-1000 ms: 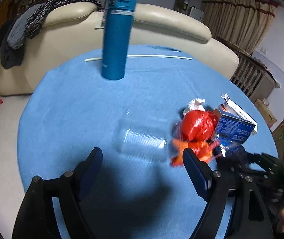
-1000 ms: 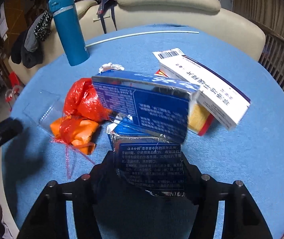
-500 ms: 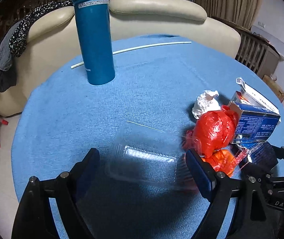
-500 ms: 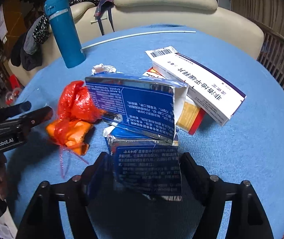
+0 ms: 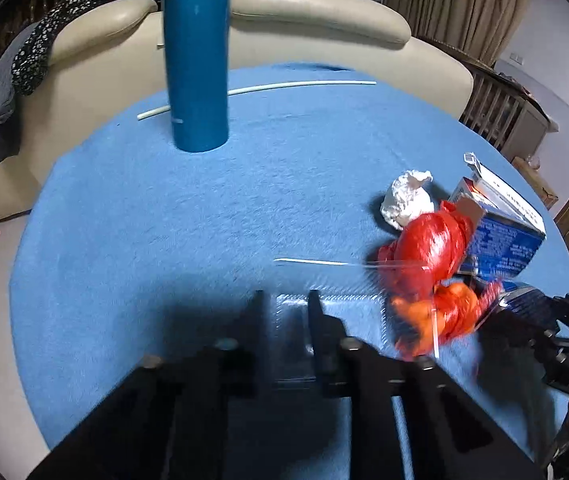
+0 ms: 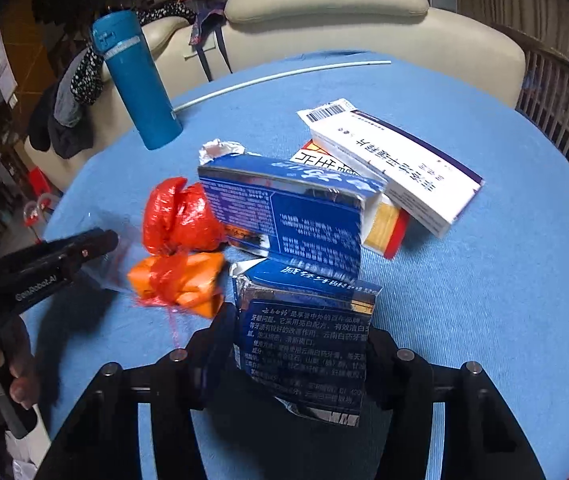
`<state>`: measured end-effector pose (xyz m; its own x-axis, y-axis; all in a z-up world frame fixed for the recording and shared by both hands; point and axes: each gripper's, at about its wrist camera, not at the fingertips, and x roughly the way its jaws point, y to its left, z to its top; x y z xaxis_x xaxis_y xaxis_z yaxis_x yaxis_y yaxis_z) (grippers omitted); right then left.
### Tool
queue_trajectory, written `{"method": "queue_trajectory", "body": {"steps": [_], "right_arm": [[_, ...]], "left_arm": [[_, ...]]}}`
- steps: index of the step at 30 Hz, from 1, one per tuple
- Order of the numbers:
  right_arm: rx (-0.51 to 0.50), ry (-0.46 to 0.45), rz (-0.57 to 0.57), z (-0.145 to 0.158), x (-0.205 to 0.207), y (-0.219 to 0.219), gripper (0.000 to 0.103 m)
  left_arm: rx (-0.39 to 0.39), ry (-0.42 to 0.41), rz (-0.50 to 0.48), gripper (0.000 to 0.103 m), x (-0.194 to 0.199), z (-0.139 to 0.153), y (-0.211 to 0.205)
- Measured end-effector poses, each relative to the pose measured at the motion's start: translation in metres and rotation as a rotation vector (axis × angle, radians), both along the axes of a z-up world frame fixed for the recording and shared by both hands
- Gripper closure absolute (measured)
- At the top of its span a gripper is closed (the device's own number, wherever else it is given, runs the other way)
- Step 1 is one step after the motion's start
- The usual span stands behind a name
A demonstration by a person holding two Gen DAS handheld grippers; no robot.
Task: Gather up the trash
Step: 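Grasp the clear plastic tray with the left gripper while the right gripper grasps a blue toothpaste box, then carry the tray and box to the red basket and release both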
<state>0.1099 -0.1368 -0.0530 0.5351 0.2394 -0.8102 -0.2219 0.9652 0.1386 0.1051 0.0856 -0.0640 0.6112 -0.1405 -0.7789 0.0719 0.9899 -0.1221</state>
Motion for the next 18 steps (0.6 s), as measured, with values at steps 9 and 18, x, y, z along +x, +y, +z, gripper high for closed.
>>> {"method": "queue_trajectory", "body": {"steps": [9, 18], "right_arm": [[0.067, -0.014, -0.039, 0.011, -0.035, -0.025, 0.044], [0.112, -0.062, -0.069, 0.030, -0.060, -0.042, 0.044]], "left_arm": [[-0.034, -0.019, 0.025, 0.100, -0.036, 0.008, 0.007], [-0.065, -0.068, 0.010, 0.101, -0.064, 0.030, -0.005]]}}
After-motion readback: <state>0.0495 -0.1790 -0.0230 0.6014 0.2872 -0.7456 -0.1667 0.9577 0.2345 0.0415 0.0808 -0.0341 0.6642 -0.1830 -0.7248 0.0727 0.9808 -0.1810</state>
